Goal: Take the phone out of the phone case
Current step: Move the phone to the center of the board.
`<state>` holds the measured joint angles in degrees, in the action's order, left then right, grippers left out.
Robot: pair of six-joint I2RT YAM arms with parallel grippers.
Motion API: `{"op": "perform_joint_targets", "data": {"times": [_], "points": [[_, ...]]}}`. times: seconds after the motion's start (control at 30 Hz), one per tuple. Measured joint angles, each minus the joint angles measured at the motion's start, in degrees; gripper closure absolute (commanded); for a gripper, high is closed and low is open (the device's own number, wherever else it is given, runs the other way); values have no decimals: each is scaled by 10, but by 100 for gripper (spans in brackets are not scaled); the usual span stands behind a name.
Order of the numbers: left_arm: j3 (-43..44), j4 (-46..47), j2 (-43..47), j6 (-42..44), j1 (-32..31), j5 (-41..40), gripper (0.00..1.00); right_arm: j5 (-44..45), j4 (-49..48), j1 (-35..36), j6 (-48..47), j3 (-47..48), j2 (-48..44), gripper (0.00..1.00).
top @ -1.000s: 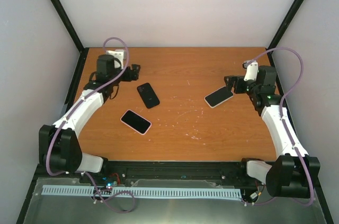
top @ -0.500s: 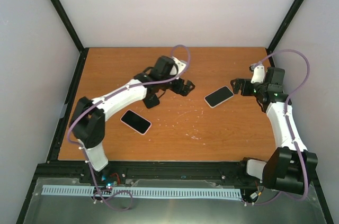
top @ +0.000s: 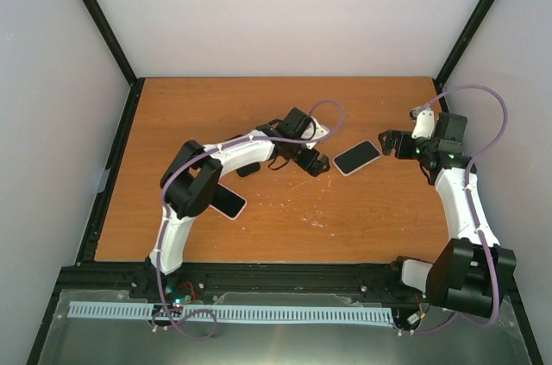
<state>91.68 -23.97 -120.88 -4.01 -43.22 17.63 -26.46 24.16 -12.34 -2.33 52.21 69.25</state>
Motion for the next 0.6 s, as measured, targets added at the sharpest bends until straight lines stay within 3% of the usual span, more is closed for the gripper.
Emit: {"op": "perform_joint_targets", "data": {"times": [0.23, 0.6], "points": [[60, 47, -70, 64, -29, -21, 1, 0, 0, -14, 7, 0, 0, 0], [139, 70, -163, 68, -47, -46, 1, -10, -3, -31, 14, 0, 0, 0]]}}
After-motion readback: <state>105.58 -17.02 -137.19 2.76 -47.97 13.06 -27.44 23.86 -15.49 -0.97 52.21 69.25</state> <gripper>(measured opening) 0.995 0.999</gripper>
